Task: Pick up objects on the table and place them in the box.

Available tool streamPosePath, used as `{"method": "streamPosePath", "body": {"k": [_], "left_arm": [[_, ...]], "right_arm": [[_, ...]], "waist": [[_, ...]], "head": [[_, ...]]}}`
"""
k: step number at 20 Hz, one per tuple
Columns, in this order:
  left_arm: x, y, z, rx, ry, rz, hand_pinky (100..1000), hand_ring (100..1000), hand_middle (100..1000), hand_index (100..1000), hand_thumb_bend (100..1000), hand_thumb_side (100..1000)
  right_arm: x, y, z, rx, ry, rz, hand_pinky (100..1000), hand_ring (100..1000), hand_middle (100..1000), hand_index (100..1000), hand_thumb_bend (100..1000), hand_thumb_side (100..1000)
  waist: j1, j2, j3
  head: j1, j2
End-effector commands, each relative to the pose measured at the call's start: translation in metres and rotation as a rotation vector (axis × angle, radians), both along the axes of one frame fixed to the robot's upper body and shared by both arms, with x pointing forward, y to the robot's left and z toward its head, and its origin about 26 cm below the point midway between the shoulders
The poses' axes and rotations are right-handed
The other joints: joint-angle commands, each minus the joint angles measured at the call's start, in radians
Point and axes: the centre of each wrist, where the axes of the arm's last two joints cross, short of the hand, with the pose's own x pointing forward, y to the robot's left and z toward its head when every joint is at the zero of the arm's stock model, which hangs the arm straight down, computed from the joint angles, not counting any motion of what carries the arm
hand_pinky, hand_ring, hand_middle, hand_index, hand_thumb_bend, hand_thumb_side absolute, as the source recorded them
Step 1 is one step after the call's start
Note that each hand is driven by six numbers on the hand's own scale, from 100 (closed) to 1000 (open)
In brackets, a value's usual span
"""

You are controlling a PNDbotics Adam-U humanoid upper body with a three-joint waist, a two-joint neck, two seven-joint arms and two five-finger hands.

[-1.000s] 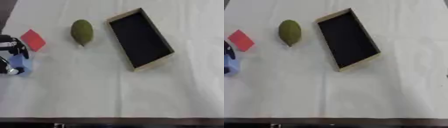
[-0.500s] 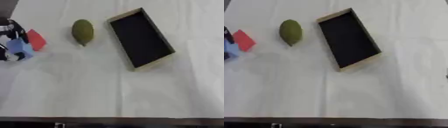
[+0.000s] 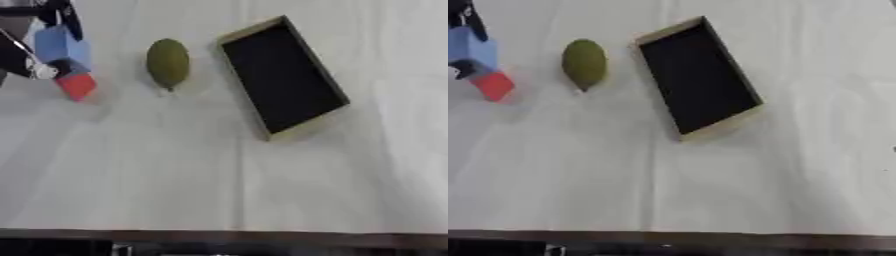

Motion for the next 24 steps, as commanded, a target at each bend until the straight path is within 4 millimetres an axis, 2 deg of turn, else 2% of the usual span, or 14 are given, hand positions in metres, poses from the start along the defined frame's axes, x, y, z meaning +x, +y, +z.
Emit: {"method": "streamPosePath", "body": {"k": [1, 7, 13, 18, 24], "left_arm": [[0.001, -0.022, 0.015, -0.004, -0.032, -0.078, 717, 577, 449, 636, 210, 100], [0.015, -0.084, 0.023, -0.067, -0.015, -0.258, 707, 565, 446, 644, 163, 100], [0.026, -0.145, 0.017, -0.122, 0.044, -0.368, 696, 556, 440, 646, 144, 100], [0.036, -0.177, 0.004, -0.14, 0.076, -0.37, 698, 561, 448, 655, 162, 100], [0.048, -0.202, -0.019, -0.16, 0.063, -0.339, 708, 576, 463, 671, 189, 100]], "right_arm": [[-0.002, -0.002, 0.008, -0.027, -0.02, 0.002, 862, 815, 610, 874, 100, 633], [-0.002, -0.001, 0.009, -0.023, -0.018, 0.009, 863, 815, 611, 874, 100, 634], [-0.001, 0.0, 0.01, -0.017, -0.024, 0.02, 863, 816, 613, 875, 100, 634], [0.0, 0.002, 0.011, -0.011, -0.027, 0.03, 864, 817, 613, 875, 100, 635], [0.001, 0.004, 0.012, -0.002, -0.029, 0.045, 865, 815, 613, 876, 100, 635]], "waist": [[0.0, -0.027, 0.002], [0.0, -0.032, -0.007], [0.001, -0.033, -0.031], [0.003, -0.03, -0.045], [-0.003, -0.027, -0.058]], "head": [[-0.003, 0.008], [0.007, 0.009], [0.028, 0.009], [0.038, 0.005], [0.051, -0.003]]}}
